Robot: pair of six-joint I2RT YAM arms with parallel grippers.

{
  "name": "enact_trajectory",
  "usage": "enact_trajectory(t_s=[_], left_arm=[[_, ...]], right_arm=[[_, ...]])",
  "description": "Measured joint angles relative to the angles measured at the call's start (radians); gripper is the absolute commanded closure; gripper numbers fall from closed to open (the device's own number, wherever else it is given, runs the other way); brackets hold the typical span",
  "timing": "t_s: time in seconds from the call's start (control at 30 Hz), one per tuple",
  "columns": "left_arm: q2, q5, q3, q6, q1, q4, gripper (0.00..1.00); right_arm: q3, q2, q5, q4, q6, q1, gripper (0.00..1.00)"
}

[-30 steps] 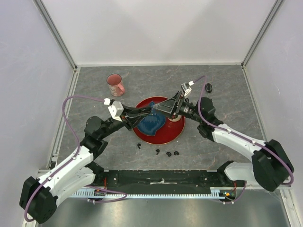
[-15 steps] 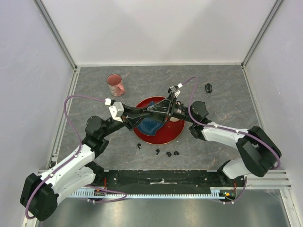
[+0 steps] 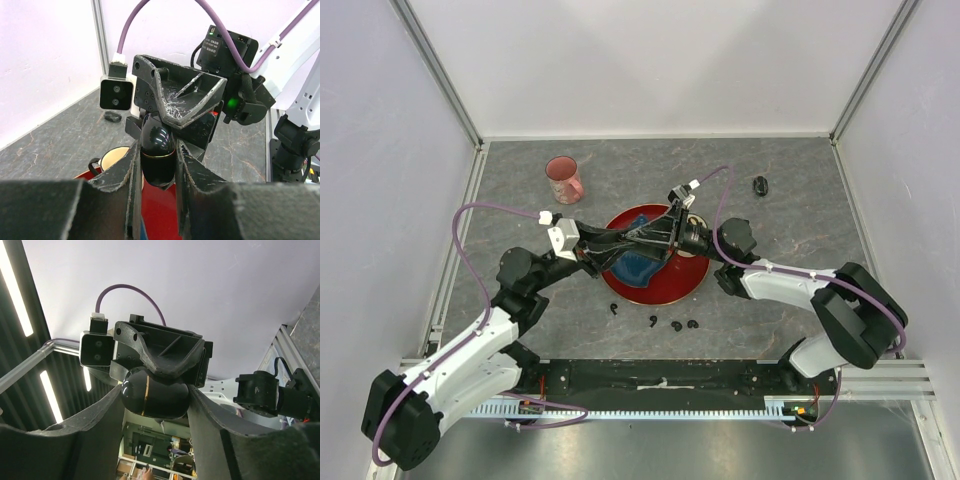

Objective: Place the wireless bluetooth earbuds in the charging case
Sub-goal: Pick up the charging case at the center of the board.

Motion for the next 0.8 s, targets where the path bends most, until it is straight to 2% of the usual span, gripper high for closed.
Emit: enact_trajectory(t_s=[0.1, 0.23, 0.27, 0.3, 0.37, 0.4, 0.57, 0.8], left_arm=[[-0.003, -0.001, 0.0, 0.002, 0.0, -0.005, 0.98], [-0.003, 0.001, 0.0, 0.003, 0.0, -0.011, 0.98], [-0.003, 0.002, 0.0, 0.003, 0.0, -0.012, 0.98], [-0.003, 0.002, 0.0, 0.004, 0.0, -0.013, 0.98], [-0.003, 0.006, 0.0, 0.005, 0.0, -0.016, 0.98], [-0.003, 0.006, 0.0, 0.006, 0.0, -0.018, 0.98], [-0.005, 0.01, 0.0, 0.023, 0.0, -0.033, 0.98], [-0.027, 0.005, -0.005, 0.047, 0.0, -0.059, 0.98]], right_arm=[[0.0, -0.016, 0.002, -0.038, -0.018, 0.0, 0.58], [0.0, -0.034, 0.01, -0.077, -0.039, 0.002, 0.61], [0.0, -0.035, 0.011, -0.082, -0.043, 0.002, 0.6], [0.0, -0.035, 0.011, -0.084, -0.045, 0.002, 0.47], [0.0, -0.035, 0.011, -0.087, -0.048, 0.003, 0.34], [0.0, -0.035, 0.011, -0.088, -0.049, 0.003, 0.3], [0.0, -0.035, 0.021, -0.093, -0.048, 0.003, 0.29], [-0.03, -0.037, 0.054, -0.082, -0.027, 0.003, 0.41]])
